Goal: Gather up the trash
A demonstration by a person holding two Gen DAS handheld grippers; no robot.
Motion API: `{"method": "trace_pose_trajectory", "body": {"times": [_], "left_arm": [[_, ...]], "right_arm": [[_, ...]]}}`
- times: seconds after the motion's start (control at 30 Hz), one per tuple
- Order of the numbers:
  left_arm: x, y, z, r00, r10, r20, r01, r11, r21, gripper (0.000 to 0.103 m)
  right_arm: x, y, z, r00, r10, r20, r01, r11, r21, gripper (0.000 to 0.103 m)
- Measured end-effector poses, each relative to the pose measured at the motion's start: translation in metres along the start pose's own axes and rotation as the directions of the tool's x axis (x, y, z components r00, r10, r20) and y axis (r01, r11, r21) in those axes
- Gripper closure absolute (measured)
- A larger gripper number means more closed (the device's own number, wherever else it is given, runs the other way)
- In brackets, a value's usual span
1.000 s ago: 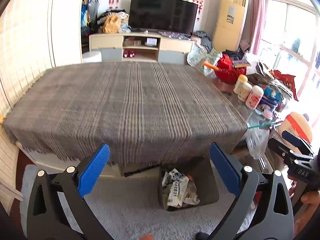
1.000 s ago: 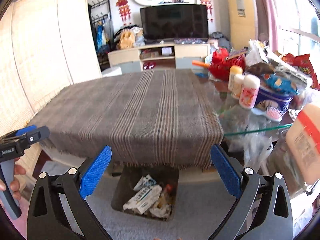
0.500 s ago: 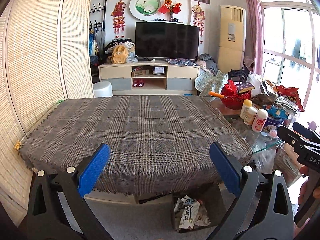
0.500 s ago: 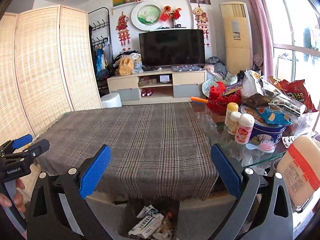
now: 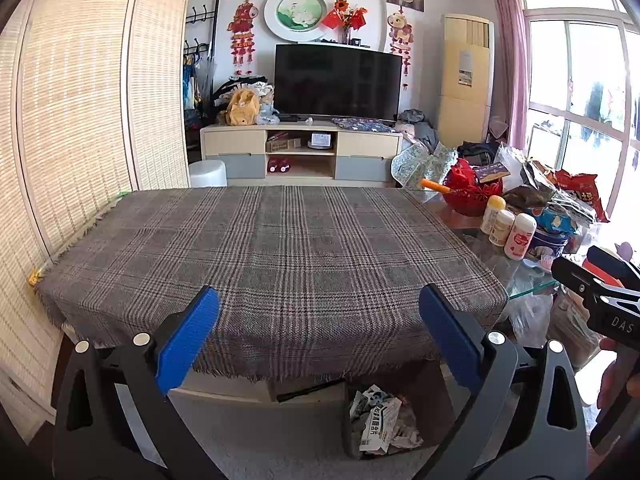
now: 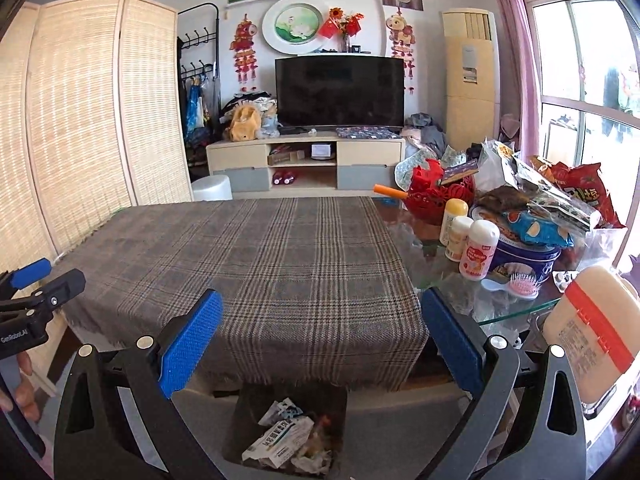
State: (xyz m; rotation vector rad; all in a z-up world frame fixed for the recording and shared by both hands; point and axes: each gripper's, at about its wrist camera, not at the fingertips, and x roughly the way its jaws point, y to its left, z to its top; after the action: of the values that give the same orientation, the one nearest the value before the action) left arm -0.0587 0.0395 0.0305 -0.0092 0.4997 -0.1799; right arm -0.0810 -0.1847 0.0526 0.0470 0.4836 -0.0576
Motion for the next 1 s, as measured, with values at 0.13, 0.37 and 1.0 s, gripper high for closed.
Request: {"method": "trace_pose_trajectory", "body": {"times": [0.13,0.37,1.0], "left_arm": [[0.002,0.006,-0.002,1.000,0.004,-0.020,-0.004,1.000,-0.015,0.008],[0.003,0.014,0.001,1.000,0.024,-0.015,-0.024,0.999,-0.032,0.008],[0.006,0.014,0.000,0.999,0.021,-0.034,-0.022,0.999,-0.029,0.008]], "right_arm": [[0.001,-0.004,-0.001,1.000,-0.015,-0.008,0.015,1.000,0.003,0.003],[0.002,-0.012,-0.003,1.000,-0.023,-0.021,0.023,0.999,0.030,0.003],[0.007,-0.018,-0.003,0.999,-0.023,-0.046,0.025,0.998,0.051,0.003]]}}
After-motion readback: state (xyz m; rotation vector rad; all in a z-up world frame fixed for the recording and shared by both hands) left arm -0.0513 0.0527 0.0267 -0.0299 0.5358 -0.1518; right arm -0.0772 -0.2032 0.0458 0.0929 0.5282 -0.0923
